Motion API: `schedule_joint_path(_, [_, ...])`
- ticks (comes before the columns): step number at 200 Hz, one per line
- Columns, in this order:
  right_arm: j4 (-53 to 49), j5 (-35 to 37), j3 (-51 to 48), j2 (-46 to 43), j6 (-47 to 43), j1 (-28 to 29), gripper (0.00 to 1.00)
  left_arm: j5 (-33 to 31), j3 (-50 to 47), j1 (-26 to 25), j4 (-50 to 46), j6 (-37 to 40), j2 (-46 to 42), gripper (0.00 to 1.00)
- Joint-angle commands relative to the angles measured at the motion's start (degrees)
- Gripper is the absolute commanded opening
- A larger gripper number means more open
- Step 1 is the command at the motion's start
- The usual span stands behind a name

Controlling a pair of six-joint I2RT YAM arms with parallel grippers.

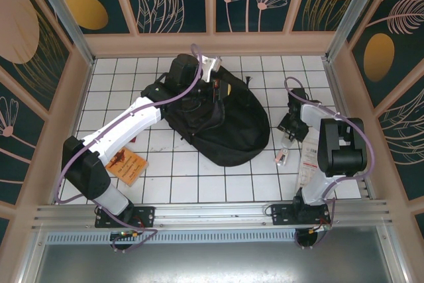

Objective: Pack books, pencil case, and school supplies into a backpack

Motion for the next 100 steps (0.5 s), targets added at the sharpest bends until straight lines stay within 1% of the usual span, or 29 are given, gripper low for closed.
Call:
schedule_joint_path(1, [0.2,-0.2,-0.1,0.7,0.7,0.0,0.57,1.7,0.0,0.1,5.1,0.5,-3.0,0.0])
schedule_joint_path(31, [-0.7,0.1,-0.2,-2.7,1.1,0.1,0.52,1.7,0.1,0.1,5.1,0.4,-2.8,0.0])
schedule_joint_path(80, [-5.2,1.7,1.5,-9.7,1.3,0.0,0.52,1.7,0.1,0.1,5.1,0.2,-2.6,0.0])
schedule_joint_path(100, [-7.9,1.0,2.9,-13.3,1.3,0.1,0.52,1.4,0.0,0.1,5.1,0.2,-2.6,0.0])
